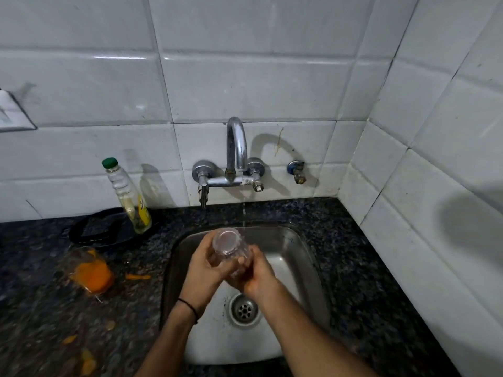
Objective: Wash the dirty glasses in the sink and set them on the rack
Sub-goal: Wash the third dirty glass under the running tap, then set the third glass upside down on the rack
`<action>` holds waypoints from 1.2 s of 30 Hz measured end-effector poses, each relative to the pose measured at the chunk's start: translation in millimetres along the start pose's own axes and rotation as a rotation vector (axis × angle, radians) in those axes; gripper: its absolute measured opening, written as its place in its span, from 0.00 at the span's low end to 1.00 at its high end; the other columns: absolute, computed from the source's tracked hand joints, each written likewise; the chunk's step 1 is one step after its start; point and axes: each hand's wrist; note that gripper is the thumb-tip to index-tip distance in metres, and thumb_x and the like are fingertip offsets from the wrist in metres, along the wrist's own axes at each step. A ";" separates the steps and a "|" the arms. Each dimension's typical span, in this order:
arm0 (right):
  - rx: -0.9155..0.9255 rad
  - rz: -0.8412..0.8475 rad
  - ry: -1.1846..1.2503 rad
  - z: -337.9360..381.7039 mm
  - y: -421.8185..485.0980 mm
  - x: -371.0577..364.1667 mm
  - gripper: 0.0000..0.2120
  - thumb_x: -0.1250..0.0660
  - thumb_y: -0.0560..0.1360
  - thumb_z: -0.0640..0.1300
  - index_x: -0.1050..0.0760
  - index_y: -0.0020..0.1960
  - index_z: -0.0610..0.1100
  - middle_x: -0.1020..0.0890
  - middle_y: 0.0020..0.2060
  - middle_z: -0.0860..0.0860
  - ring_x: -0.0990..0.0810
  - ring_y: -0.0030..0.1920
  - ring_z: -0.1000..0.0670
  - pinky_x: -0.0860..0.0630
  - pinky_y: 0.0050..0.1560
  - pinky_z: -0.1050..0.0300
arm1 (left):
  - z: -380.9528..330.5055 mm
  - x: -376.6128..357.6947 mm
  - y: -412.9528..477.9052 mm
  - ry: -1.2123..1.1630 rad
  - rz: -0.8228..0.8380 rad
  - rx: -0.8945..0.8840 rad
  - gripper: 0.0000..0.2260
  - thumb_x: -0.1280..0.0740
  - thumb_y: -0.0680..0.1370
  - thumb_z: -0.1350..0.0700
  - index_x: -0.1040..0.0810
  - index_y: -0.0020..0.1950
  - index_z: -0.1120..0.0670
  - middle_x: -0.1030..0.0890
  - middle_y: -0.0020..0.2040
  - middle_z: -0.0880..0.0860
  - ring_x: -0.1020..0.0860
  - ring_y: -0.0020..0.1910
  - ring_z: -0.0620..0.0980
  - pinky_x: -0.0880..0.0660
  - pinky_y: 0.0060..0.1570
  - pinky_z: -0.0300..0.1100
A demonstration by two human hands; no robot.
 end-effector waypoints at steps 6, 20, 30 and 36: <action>0.130 -0.182 -0.366 -24.7 -10.9 18.2 0.14 0.46 0.80 0.44 0.23 0.51 0.40 0.20 0.37 0.44 0.23 0.36 0.46 0.24 0.32 0.58 | 1.2 -3.6 -11.6 0.206 -0.005 -0.071 0.25 0.20 0.66 0.62 0.21 0.60 0.50 0.16 0.54 0.45 0.18 0.55 0.43 0.22 0.55 0.39; 0.868 0.054 -0.963 -10.8 -68.3 49.1 0.27 0.22 0.70 0.40 0.28 0.61 0.60 0.18 0.53 0.58 0.20 0.49 0.65 0.22 0.46 0.69 | -18.4 -28.5 -30.3 0.290 -0.043 -0.129 0.28 0.19 0.65 0.58 0.24 0.60 0.42 0.17 0.52 0.39 0.21 0.54 0.33 0.27 0.52 0.27; 0.869 0.135 -1.068 -40.2 -60.1 33.1 0.35 0.19 0.58 0.60 0.27 0.63 0.63 0.16 0.51 0.63 0.19 0.53 0.61 0.21 0.56 0.52 | -17.1 42.1 -61.8 0.323 -0.074 -0.049 0.24 0.26 0.71 0.42 0.25 0.65 0.42 0.20 0.60 0.43 0.22 0.59 0.39 0.24 0.58 0.39; 0.883 0.286 -1.073 -54.0 -60.2 -31.4 0.30 0.16 0.61 0.49 0.23 0.60 0.53 0.15 0.49 0.58 0.17 0.50 0.59 0.20 0.49 0.65 | -18.0 127.2 -79.8 0.343 -0.389 -0.034 0.07 0.30 0.78 0.55 0.18 0.55 0.50 0.16 0.50 0.47 0.18 0.50 0.42 0.21 0.50 0.37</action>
Point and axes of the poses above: each hand's wrist, its own y-axis towards the middle knuckle, its own x-axis out of the back of the hand, z = x × y
